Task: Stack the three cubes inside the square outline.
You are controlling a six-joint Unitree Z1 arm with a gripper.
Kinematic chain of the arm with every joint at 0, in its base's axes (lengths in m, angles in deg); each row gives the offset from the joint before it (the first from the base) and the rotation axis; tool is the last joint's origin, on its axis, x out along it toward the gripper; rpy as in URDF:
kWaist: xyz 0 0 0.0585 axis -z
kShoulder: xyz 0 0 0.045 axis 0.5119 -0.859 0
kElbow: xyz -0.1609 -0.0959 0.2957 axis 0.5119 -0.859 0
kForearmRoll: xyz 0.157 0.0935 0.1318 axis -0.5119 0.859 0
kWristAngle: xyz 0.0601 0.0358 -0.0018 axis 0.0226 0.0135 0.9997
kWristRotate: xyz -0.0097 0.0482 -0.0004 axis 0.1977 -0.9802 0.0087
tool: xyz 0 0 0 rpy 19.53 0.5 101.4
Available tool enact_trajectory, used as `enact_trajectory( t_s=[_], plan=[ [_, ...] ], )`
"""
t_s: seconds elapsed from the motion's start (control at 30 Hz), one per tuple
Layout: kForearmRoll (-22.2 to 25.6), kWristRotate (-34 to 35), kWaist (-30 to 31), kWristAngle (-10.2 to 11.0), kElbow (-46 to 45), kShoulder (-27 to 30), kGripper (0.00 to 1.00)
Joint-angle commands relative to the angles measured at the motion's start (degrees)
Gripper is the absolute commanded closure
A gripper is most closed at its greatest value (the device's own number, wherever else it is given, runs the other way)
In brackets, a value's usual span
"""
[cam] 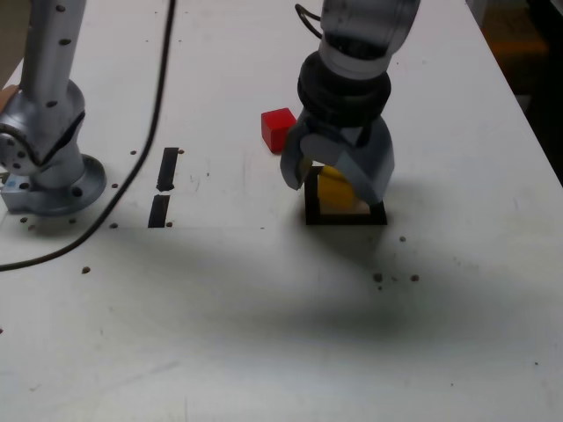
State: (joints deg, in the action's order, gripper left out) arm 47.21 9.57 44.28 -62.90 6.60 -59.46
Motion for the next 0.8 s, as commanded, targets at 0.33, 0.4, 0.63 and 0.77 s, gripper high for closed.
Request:
enact_trajectory(
  t_s=[0.33,0.4,0.63,0.77],
  plan=[
    [0.01,0.55,-0.57,-0.05,1.39,-2.66,0.75],
    [0.09,0.97,-0.57,0.67,1.42,-2.42,0.78],
    [0.14,2.11,-0.57,2.36,1.94,-0.26,0.88],
    [1.14,2.04,-0.36,2.78,4.54,0.75,0.90]
  ],
)
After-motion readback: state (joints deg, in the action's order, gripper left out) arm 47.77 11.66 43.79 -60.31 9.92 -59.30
